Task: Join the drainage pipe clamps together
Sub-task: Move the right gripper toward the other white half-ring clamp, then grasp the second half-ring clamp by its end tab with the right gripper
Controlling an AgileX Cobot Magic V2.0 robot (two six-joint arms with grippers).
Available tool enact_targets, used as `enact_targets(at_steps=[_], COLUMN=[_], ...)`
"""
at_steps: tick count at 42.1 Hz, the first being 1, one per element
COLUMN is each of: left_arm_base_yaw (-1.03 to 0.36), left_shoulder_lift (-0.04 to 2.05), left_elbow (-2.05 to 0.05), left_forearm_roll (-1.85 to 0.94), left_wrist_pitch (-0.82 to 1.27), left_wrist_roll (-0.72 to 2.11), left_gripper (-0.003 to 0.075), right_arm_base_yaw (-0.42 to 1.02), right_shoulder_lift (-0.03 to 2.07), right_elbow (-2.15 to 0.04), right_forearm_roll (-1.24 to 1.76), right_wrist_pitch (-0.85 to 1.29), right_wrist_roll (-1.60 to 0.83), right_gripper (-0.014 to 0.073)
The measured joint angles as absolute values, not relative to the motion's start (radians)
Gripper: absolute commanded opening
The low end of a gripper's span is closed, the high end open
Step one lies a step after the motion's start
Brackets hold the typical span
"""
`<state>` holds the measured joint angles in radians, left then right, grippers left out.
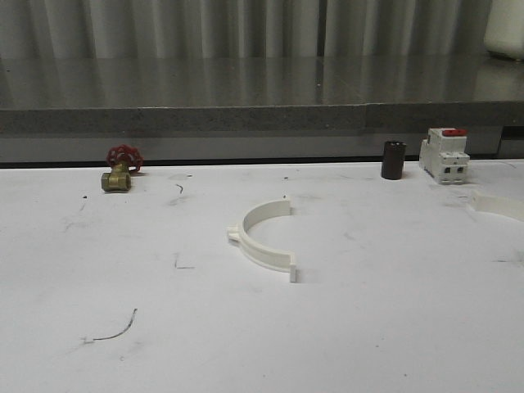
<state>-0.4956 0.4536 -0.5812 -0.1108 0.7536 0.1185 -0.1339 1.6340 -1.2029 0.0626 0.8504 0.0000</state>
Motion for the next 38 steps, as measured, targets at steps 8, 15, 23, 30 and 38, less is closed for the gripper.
enact_targets(at_steps=[8, 15, 23, 30, 38], left_arm_base_yaw=[-0.496, -0.496, -0.496, -0.496, -0.496], left_shoulder_lift=[0.454, 0.454, 0.454, 0.454, 0.454], left_elbow=[-0.581, -0.581, -0.581, -0.581, -0.581], left_forearm_roll=[-0.111, -0.111, -0.111, -0.111, -0.111], left_wrist_pitch=[0.753, 0.753, 0.753, 0.753, 0.753], left_wrist_roll=[0.118, 0.118, 0.118, 0.118, 0.118], left_gripper=[0.0249, 0.0249, 0.0249, 0.0249, 0.0249], right_arm_base_yaw=[-0.139, -0.153, -0.154, -0.154, -0.154], right_shoulder_lift=[1.78, 1.855, 1.898, 1.919, 1.947], right_elbow=[-1.267, -1.281, -1.285, -1.285, -1.285], right_forearm_roll=[0.063, 0.063, 0.063, 0.063, 0.063], right_wrist_pitch=[0.827, 0.816, 0.788, 0.767, 0.759], right_wrist_roll=[0.0, -0.017, -0.021, -0.021, -0.021], right_gripper=[0.0461, 0.0461, 0.0459, 0.0458, 0.0309])
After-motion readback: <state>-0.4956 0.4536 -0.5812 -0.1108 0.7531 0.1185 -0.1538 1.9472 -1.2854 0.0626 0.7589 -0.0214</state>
